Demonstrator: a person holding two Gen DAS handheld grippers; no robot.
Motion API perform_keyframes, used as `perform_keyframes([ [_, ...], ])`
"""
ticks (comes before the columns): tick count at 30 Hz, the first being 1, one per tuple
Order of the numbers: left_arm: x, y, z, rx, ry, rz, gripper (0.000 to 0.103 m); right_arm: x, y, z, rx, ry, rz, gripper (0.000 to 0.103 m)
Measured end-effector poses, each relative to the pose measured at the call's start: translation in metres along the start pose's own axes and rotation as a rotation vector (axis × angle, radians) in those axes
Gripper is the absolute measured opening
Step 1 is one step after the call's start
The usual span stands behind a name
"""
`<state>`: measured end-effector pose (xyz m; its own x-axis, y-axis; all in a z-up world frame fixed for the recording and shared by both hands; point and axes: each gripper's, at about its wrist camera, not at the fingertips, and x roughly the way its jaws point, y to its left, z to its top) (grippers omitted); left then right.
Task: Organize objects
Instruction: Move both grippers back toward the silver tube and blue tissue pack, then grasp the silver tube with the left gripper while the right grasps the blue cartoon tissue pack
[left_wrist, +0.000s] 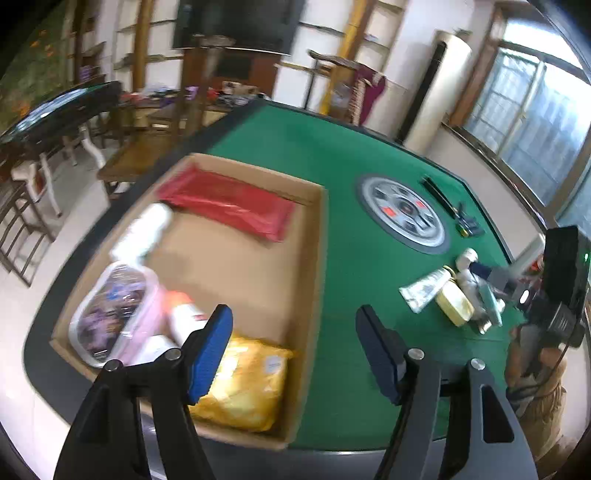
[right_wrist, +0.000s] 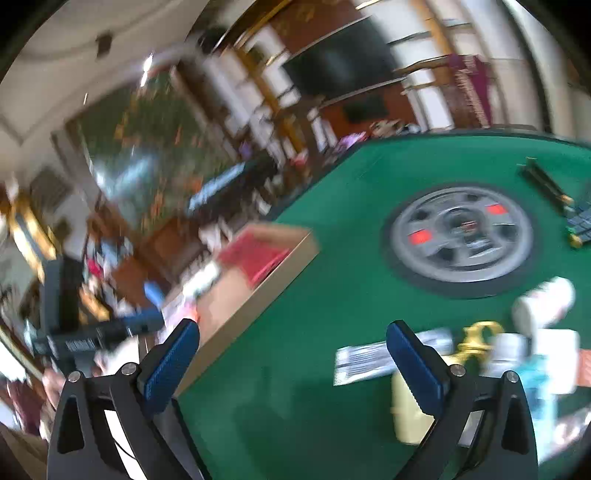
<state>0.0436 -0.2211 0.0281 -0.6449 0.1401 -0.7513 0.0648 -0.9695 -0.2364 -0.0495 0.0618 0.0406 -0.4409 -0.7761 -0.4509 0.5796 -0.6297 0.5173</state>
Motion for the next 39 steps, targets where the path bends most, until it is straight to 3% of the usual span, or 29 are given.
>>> perform_keyframes([
  [4, 0.025, -0.032, 0.004, 0.053, 0.049, -0.033, 0.069, -0.008, -0.025, 0.006, 0.126, -0.007, -0.020, 0.103],
  [11, 0.074, -0.105, -0.007, 0.216, 0.142, -0.075, 0.069, -0.013, -0.026, 0.007, 0.102, 0.015, -0.045, 0.103],
  [19, 0.107, -0.139, -0.001, 0.342, 0.199, -0.068, 0.069, -0.027, -0.040, 0.007, 0.153, -0.028, -0.072, 0.103],
  [25, 0.151, -0.163, -0.002, 0.504, 0.269, -0.046, 0.071, -0.040, -0.052, 0.011, 0.195, -0.070, -0.094, 0.103],
  [35, 0.175, -0.183, 0.015, 0.535, 0.256, -0.077, 0.071, -0.072, -0.067, 0.017, 0.243, -0.141, -0.116, 0.103],
  [37, 0.177, -0.188, 0.017, 0.530, 0.256, -0.072, 0.068, -0.077, -0.070, 0.017, 0.252, -0.148, -0.122, 0.103],
  [39, 0.174, -0.193, 0.016, 0.537, 0.249, -0.076, 0.055, -0.081, -0.074, 0.017, 0.266, -0.154, -0.131, 0.103],
])
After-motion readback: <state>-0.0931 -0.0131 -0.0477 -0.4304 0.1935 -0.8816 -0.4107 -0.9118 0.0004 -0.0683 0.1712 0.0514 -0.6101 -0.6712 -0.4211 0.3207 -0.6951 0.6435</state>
